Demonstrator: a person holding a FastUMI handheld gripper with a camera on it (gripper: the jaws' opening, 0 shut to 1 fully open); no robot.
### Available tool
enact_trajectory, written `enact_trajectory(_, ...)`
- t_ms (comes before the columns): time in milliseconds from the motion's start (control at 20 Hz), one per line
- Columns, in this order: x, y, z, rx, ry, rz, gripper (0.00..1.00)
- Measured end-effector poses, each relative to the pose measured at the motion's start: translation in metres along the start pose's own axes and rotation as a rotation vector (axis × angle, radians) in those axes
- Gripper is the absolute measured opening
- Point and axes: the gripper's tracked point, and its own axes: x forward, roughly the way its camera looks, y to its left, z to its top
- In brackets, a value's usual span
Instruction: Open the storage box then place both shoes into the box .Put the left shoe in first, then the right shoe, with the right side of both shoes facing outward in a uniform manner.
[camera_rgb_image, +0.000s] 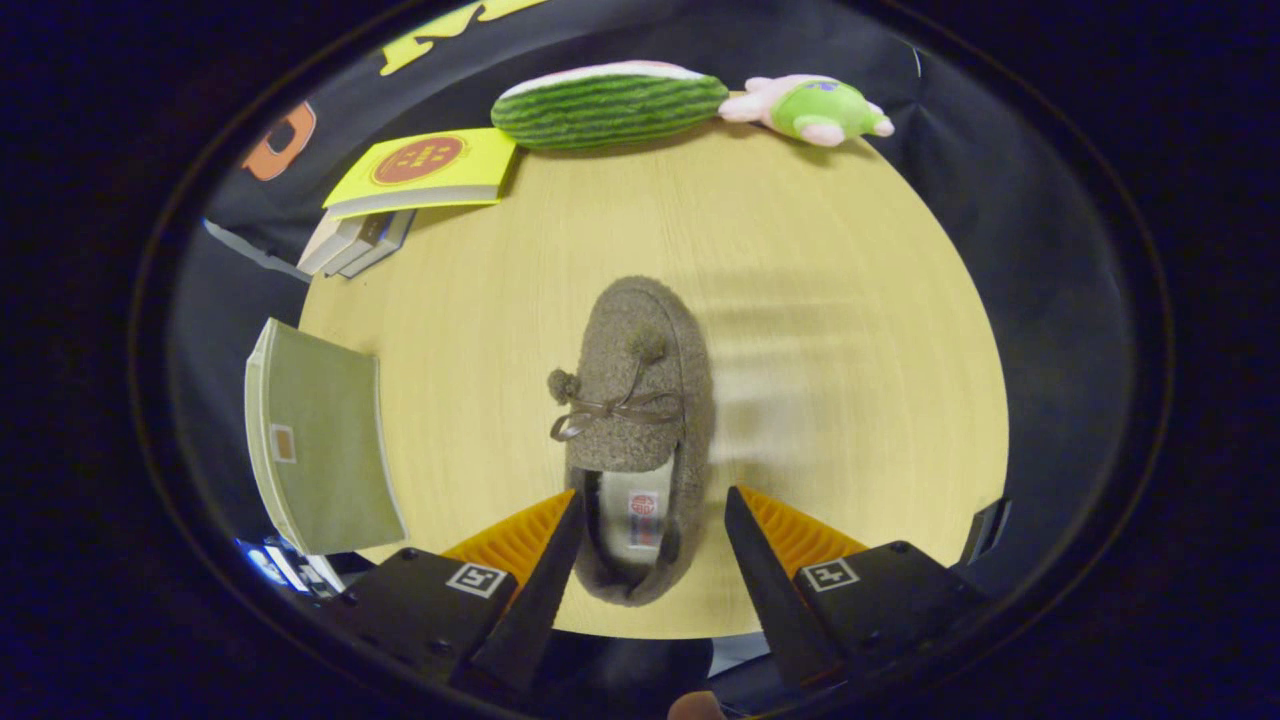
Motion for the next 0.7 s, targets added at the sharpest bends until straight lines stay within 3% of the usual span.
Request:
enact_trajectory(200,0.018,-0.013,-0.002,0.031,0.023,0.013,0.81)
enact_trajectory(450,0.03,-0.02,-0.016,0.09,0.095,0.048,0.44)
enact_trajectory(600,0.031,-0.02,-0.018,0.102,0.1,0.057,0.3)
enact_trajectory(700,0.029,-0.021,-0.016,0.108,0.084,0.05,0.15)
